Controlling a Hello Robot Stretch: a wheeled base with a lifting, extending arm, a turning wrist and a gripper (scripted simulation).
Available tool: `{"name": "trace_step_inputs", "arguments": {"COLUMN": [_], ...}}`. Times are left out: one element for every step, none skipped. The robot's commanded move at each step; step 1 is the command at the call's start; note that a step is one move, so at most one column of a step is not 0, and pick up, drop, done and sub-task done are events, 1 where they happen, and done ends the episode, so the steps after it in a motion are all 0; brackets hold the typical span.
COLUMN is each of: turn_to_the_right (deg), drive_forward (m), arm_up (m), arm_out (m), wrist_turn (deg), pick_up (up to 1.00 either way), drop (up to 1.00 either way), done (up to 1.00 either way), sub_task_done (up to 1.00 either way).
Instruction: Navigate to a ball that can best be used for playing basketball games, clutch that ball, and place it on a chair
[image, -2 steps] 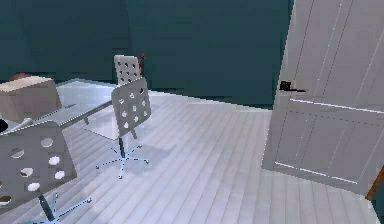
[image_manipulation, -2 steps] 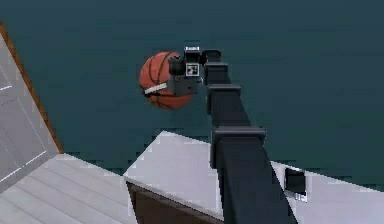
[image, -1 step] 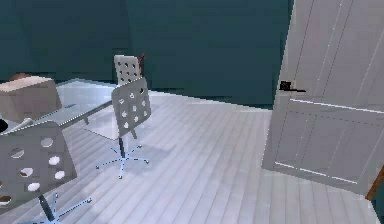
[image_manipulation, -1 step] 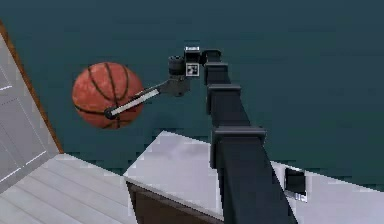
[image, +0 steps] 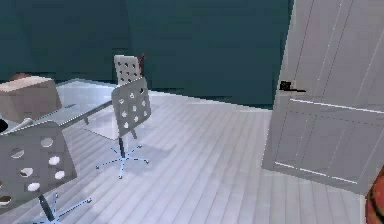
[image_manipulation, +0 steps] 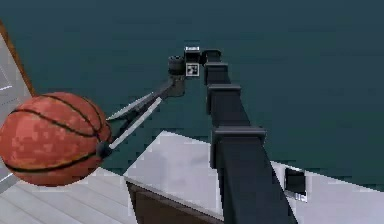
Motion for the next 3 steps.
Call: {"name": "trace_step_inputs", "arguments": {"turn_to_the_right": [0.0,0.0,-45.0], "drive_forward": [0.00,0.00,0.00], "arm_up": [0.00,0.00,0.00], "arm_out": [0.00,-0.36,0.00], "wrist_turn": [-15.0,0.0,0.0], "pick_up": [0.00,0.00,0.00], "drop": [0.00,0.00,0.00], "done": [0.00,0.00,0.00], "sub_task_done": [0.00,0.00,0.00]}}
